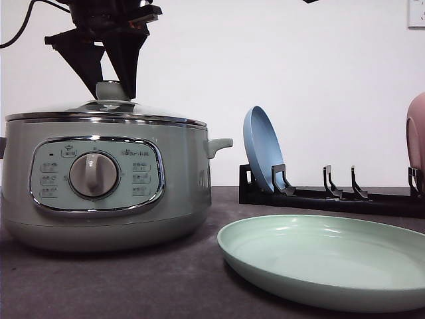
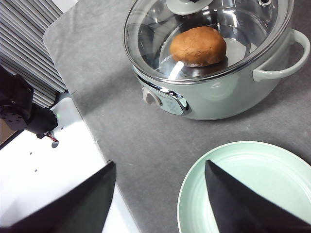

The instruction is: The right arm pick the green plate and place it on desk, then the left arm uncap open the steamer lid, the right arm pick the potato and place it on the plate, then the right arm cap close the steamer lid

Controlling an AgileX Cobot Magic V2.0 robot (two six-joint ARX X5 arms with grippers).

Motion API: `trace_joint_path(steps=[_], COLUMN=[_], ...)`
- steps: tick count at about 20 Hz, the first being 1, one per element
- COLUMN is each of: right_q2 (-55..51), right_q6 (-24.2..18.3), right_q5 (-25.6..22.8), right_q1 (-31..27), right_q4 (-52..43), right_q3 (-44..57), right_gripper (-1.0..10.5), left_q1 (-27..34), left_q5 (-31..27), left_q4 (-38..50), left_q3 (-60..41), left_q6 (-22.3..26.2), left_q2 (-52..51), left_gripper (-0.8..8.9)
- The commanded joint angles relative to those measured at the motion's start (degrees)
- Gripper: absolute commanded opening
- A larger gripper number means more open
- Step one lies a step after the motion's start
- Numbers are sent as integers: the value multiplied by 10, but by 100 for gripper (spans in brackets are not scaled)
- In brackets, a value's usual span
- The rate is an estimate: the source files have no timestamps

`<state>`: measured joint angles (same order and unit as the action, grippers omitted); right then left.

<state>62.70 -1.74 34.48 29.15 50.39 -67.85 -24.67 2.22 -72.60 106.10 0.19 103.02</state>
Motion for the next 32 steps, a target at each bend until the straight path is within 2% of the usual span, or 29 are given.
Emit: trace_joint_path(steps=[1,8,10,20,29,32], right_q2=[5,5,5,7,39,83], right_q6=[-8,-2,0,58,76,85], right_q5=[0,0,0,0,1,0], right_q1=[2,2,2,2,19,42], right_q4=[-2,-8,-12,-54,-72,-69], right_q3=[-9,-9,-9,-10,-17,-58], right_gripper=[288,288,288,288,288,289], left_q1=[0,22,37,138,212,225], left_q5=[1,-1,-20,-30,-44,-44], left_q4=[-16,-33,-45,-81,-94,-93], left_q3=[36,110,119,119,119,119], left_q6=[-4,-5,-5,-4,2,5], left_q2=[6,-29,-42,-87,-90,-90], left_gripper=[10,10,10,10,10,10])
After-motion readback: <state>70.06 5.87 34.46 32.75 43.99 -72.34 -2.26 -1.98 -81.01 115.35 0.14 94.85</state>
